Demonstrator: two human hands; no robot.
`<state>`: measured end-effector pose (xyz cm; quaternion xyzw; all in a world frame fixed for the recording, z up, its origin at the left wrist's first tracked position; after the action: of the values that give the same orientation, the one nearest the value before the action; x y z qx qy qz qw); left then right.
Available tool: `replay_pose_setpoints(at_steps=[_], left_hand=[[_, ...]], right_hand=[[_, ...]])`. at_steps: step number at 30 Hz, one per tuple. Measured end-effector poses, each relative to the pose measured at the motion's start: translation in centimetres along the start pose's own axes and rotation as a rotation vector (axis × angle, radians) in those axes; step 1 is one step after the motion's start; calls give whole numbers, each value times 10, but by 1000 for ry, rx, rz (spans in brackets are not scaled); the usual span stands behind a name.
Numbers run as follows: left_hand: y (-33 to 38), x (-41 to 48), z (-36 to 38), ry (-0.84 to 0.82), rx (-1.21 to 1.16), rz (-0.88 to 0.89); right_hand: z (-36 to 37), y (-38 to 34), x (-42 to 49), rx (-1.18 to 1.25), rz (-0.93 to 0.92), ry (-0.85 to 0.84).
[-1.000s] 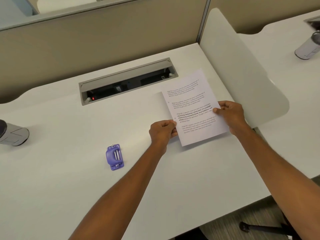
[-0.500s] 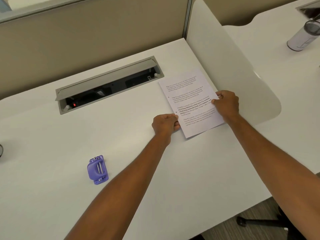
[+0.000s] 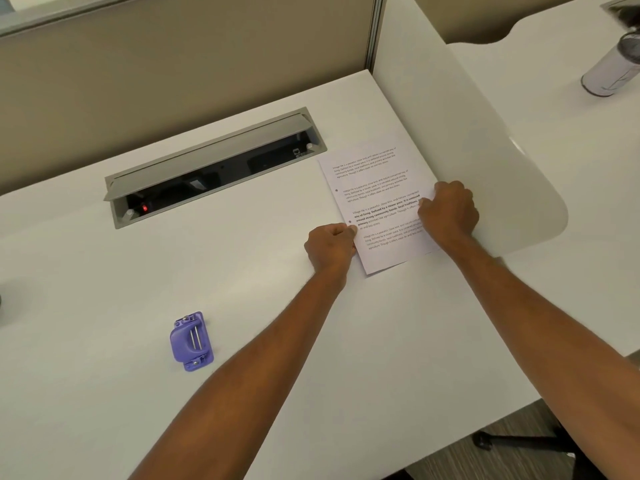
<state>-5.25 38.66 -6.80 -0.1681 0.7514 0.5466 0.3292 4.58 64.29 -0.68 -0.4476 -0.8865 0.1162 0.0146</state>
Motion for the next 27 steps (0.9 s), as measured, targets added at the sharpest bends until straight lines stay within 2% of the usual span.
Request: replay_pose_setpoints(at_steps=[5,15,22,27], left_hand=[[7,-4,7,27,139,50],[14,-13,5,36,259,92],[14,-22,-10,1,223,68],[13,-31,-45,-37,137,63]], right_hand=[[0,-1,-1,12,1,-12],[-1,0,-3,38,4,-25],[-9,-8,-14,144,11,7],[-15,-43,-41,286,-57,19]])
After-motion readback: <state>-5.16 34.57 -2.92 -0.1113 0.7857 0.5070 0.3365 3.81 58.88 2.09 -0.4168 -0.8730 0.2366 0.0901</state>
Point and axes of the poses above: each hand's wrist, its own x-axis towards the middle knuckle, its own z-axis out of the palm, y = z × x, the point moved 8 cm from there along x, towards the middle knuckle, and after that the axes turned 6 degrees about -z, right-handed, at the moved point
